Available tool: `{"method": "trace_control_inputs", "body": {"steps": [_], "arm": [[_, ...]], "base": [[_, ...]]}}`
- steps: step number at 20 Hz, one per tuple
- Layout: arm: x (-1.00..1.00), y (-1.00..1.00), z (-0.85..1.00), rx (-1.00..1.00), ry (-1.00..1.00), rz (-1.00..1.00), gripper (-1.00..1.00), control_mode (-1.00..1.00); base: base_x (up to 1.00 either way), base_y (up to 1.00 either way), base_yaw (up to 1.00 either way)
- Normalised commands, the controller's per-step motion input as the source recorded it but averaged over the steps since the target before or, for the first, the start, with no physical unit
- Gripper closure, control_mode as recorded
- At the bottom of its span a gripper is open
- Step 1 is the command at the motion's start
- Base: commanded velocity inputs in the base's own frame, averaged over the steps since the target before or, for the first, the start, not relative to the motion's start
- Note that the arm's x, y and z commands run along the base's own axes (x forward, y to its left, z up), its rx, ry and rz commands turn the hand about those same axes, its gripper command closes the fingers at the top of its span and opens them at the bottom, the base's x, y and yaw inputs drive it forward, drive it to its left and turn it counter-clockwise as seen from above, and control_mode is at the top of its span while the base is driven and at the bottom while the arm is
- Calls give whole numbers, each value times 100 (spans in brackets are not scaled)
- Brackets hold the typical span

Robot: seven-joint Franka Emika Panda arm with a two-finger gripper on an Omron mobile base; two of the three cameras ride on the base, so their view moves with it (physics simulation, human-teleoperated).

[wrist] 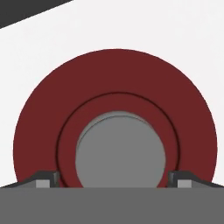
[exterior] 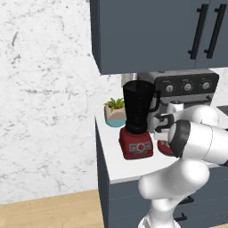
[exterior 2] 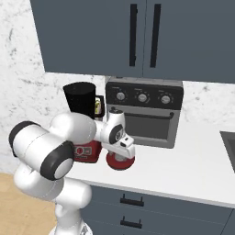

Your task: Close the lid blender by securely placing the lid on top.

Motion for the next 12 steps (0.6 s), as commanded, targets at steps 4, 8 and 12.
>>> {"method": "trace_control_inputs", "body": {"steps": [4, 8, 12], "arm": [[13, -4, -18, 0, 0, 1, -100, -100], [8, -10, -20, 0, 0, 2, -100, -100], [2, -4, -20, 0, 0, 1, 100, -100]], "base": [[0, 0, 0], [0, 0, 0], [0, 0, 0]]}}
